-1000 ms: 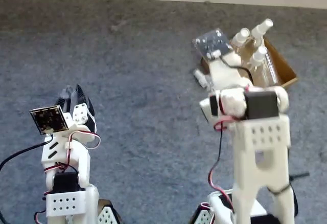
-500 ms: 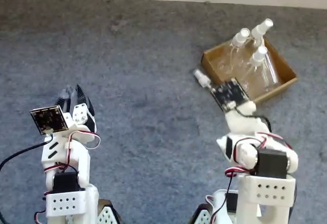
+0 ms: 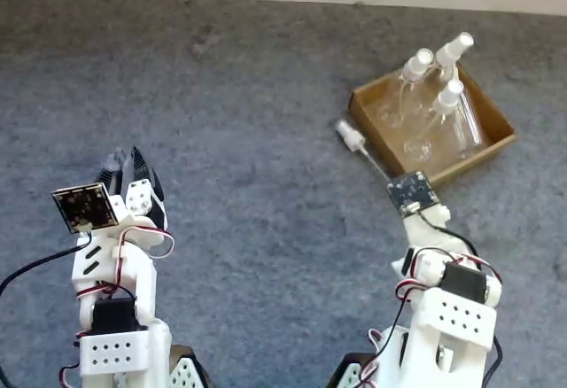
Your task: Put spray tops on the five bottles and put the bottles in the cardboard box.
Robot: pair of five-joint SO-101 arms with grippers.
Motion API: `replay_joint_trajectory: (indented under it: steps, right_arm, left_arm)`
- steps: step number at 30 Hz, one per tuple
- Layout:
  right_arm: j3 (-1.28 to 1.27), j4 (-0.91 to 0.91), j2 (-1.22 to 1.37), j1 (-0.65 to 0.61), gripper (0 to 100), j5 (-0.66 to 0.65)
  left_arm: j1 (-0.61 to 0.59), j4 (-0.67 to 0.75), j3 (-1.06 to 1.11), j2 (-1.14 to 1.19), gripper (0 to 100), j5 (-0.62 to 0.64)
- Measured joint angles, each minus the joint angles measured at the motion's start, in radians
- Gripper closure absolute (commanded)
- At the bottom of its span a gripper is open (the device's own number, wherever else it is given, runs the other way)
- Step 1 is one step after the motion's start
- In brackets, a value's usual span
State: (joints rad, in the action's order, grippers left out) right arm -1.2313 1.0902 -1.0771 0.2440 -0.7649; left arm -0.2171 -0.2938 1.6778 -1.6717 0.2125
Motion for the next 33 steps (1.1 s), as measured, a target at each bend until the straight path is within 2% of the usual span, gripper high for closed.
replay_joint_trajectory:
  steps: [7,13,15,20,33]
  right_arm:
    - [0.0,-0.155,0.175,0.137,79.6,-0.018]
    - [0.0,-0.23,0.362,0.187,79.5,-0.055]
    - [0.0,-0.275,0.417,0.192,78.5,-0.055]
    - [0.002,-0.321,0.494,0.195,64.9,-0.055]
    - [0.002,-0.324,0.497,0.195,64.4,-0.118]
  left_arm:
    - [0.008,0.0,0.0,0.0,96,0.0]
    - [0.034,0.0,0.0,0.0,96,0.0]
    - [0.04,0.0,0.0,0.0,96,0.0]
    - [0.038,0.0,0.0,0.0,96,0.0]
    - [0.038,0.0,0.0,0.0,96,0.0]
